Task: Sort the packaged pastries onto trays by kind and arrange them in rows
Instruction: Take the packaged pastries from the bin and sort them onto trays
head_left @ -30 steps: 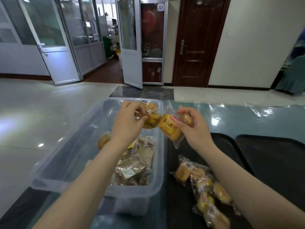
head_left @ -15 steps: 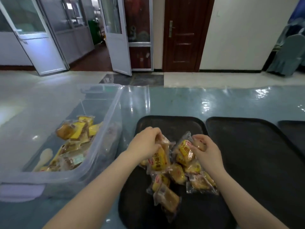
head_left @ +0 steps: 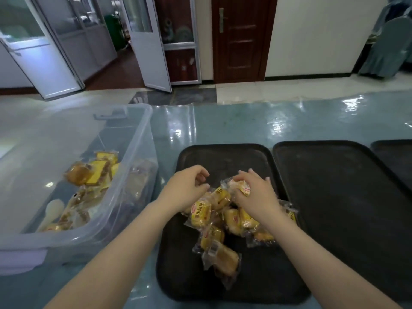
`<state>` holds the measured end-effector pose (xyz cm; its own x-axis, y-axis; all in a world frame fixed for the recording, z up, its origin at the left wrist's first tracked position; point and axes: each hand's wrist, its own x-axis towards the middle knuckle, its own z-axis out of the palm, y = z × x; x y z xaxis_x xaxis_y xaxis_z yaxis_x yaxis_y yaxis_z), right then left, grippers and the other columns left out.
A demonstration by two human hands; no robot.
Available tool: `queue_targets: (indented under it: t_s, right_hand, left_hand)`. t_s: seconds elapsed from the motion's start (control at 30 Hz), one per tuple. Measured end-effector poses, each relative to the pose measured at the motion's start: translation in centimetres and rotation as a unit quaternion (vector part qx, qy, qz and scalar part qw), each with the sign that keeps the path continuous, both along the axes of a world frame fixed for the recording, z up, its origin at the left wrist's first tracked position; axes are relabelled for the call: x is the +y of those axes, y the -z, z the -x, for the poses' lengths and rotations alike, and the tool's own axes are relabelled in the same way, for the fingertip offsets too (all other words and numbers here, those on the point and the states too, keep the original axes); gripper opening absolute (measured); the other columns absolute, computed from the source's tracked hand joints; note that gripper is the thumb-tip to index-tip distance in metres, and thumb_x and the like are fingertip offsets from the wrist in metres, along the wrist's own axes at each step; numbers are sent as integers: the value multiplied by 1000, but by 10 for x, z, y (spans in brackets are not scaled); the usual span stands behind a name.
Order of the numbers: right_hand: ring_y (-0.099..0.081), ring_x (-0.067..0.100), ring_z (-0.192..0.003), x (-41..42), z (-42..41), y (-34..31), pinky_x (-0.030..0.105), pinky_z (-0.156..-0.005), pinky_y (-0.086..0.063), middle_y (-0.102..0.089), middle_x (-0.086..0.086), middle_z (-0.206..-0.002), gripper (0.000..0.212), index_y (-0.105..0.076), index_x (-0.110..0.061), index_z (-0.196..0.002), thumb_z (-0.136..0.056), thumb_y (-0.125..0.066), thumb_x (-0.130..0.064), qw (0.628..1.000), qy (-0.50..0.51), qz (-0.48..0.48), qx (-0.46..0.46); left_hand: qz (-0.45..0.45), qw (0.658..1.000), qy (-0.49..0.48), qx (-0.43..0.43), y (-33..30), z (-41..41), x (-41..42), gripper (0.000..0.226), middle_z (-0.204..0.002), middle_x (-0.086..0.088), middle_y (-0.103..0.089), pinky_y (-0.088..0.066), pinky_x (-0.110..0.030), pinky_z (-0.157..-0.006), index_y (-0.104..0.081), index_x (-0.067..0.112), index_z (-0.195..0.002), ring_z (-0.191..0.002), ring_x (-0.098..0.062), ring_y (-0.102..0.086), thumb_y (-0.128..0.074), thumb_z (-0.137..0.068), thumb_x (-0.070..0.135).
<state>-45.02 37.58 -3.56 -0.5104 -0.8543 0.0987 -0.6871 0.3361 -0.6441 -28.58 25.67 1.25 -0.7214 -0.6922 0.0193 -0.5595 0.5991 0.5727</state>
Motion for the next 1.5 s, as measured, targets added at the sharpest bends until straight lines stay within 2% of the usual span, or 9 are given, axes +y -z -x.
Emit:
queue_targets:
  t_s: [0.07,0.17,0.37,0.63,0.87,0.93,1.07,1.23,1.5]
  right_hand:
    - [-47,5,-125,-11,-19,-15,18,-100,-31,-58,-20,-122,24,-60,-37,-112,-90,-62,-30,999,-32,32,-14]
    - [-48,-7,-102,-31,-52,-40,5,-77,-29,-52,-30,-104,24,-60,-39,-110,-89,-63,-28,995,-68,64,-23]
    - [-51,-7,-90,-73,-131,-85,-1,-77,-34,-60,-21,-95,17,-67,-29,-100,-88,-63,-17,982,-118,142,-35]
    - [-49,-12,-86,-132,-222,-105,-1,-73,-33,-56,-26,-94,14,-64,-33,-95,-90,-62,-21,973,-212,96,-3]
    - [-54,5,-101,-186,-266,-103,22,-83,-40,-61,-16,-107,22,-65,-29,-111,-89,-61,-30,956,-278,-32,83]
    - [-55,10,-103,-202,-279,-100,26,-85,-42,-63,-8,-114,28,-64,-26,-115,-88,-62,-33,944,-298,-72,123]
    - [-51,22,-116,-233,-304,-88,31,-93,-41,-57,4,-127,43,-57,-20,-126,-86,-63,-35,912,-339,-125,196]
    - [-41,27,-125,-262,-336,-59,41,-101,-40,-47,8,-137,59,-44,-18,-138,-88,-60,-43,848,-406,-201,276]
    - [-44,31,-124,-286,-390,15,46,-99,-40,-50,12,-131,42,-55,-13,-125,-94,-47,-41,774,-486,-202,352]
  left_hand:
    - [7,999,0,33,-22,-16,-3,25,-97,16,-61,-43,-15,-76,-56,34,-107,-91,1,-58,-65,-85,27]
    - [35,996,9,78,-56,-49,-7,25,-96,20,-60,-41,-11,-77,-53,37,-107,-91,8,-56,-63,-86,30]
    - [119,988,-20,98,-89,-140,-34,26,-93,27,-56,-37,-7,-76,-51,40,-108,-89,12,-52,-62,-85,33]
    - [65,989,-111,73,-72,-257,-93,24,-96,17,-64,-49,-33,-86,-59,29,-109,-91,-2,-60,-65,-86,25]
    - [154,974,-167,7,-52,-341,-138,35,-119,2,-62,-41,-34,-89,-58,22,-120,-111,-22,-57,-65,-85,24]
    - [187,966,-180,-16,-49,-358,-149,46,-132,-5,-54,-33,-40,-102,-51,20,-129,-126,-28,-46,-65,-85,24]
    - [183,970,-151,-61,-43,-380,-160,69,-152,3,-30,-12,-36,-114,-28,27,-145,-143,-18,-17,-62,-86,37]
    - [144,981,-118,-51,-39,-394,-161,74,-156,13,-17,-10,-23,-107,-15,32,-149,-142,-8,-15,-52,-88,51]
    - [161,970,-112,-142,-31,-384,-170,75,-159,-2,8,8,-27,-112,4,20,-150,-144,-12,7,-37,-92,43]
